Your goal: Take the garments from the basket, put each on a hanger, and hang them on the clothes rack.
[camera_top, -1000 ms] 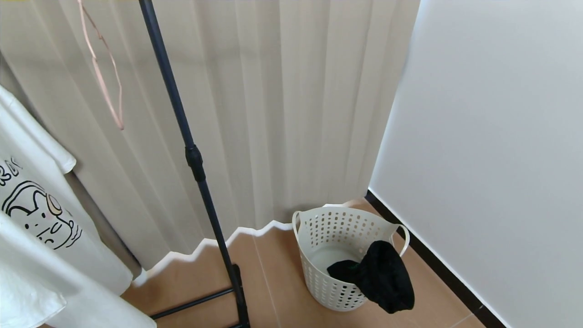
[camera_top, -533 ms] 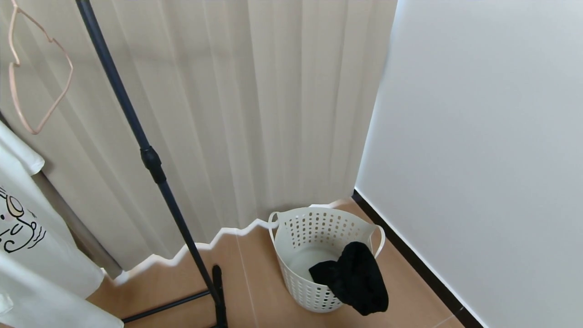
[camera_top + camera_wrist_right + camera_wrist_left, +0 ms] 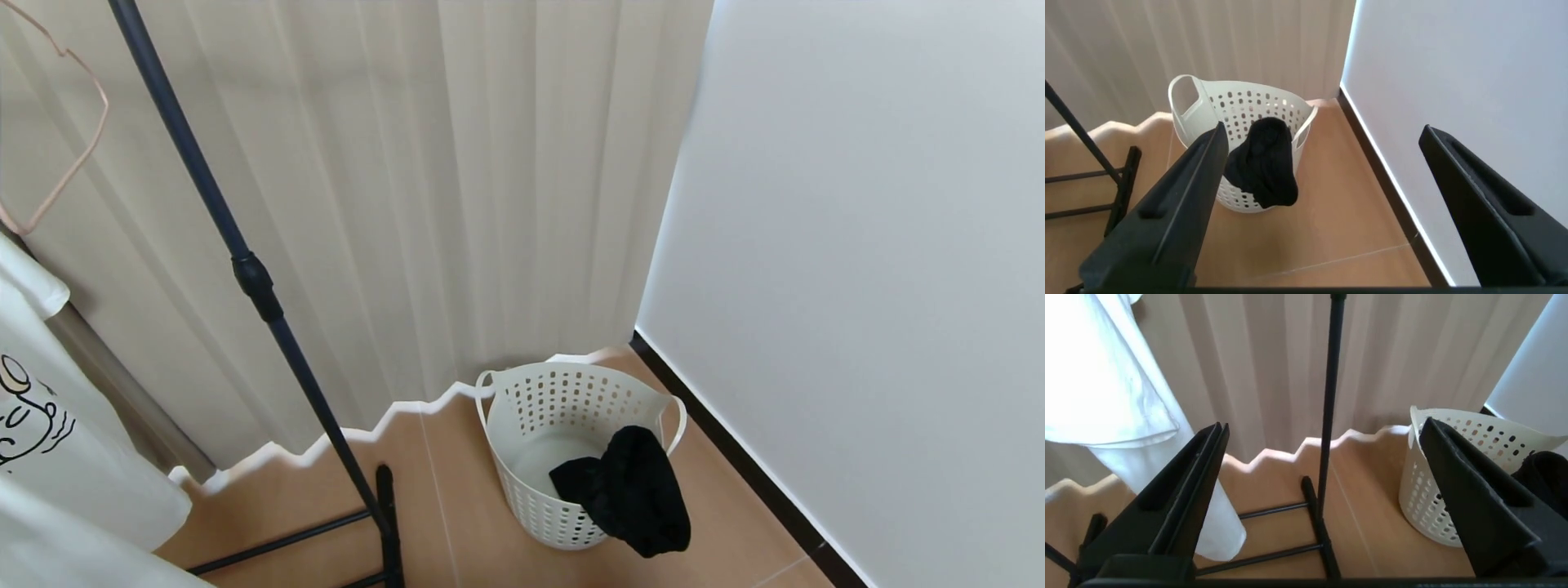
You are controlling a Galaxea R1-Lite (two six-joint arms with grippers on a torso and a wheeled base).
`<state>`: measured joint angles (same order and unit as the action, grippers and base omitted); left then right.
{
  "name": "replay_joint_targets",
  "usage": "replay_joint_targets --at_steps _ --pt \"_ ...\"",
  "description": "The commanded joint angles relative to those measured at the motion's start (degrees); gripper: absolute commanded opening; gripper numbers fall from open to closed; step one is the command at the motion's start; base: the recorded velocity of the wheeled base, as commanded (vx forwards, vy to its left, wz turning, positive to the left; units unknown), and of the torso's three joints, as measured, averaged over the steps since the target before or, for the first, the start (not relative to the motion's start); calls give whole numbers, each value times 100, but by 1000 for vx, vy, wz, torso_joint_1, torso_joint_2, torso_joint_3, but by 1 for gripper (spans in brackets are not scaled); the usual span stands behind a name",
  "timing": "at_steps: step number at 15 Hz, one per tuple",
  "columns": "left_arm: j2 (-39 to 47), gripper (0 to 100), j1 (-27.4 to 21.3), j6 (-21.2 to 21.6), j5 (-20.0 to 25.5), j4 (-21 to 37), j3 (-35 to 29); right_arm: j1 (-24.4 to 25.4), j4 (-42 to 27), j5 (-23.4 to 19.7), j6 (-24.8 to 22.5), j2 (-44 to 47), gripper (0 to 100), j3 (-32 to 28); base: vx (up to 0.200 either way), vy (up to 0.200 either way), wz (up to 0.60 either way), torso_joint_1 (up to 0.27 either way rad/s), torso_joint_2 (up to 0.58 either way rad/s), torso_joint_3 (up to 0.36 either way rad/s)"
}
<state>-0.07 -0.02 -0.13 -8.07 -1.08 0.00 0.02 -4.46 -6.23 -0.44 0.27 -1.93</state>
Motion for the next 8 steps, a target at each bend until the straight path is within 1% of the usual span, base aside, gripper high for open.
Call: replay_joint_targets --at_steps 1,8 --pt "7 100 2 -4 -2 -6 0 6 -2 -1 0 8 100 -1 0 0 0 7 2 -178" --pt "7 100 2 -22 -2 -6 0 6 -2 -1 0 8 100 -1 0 0 0 4 3 -200"
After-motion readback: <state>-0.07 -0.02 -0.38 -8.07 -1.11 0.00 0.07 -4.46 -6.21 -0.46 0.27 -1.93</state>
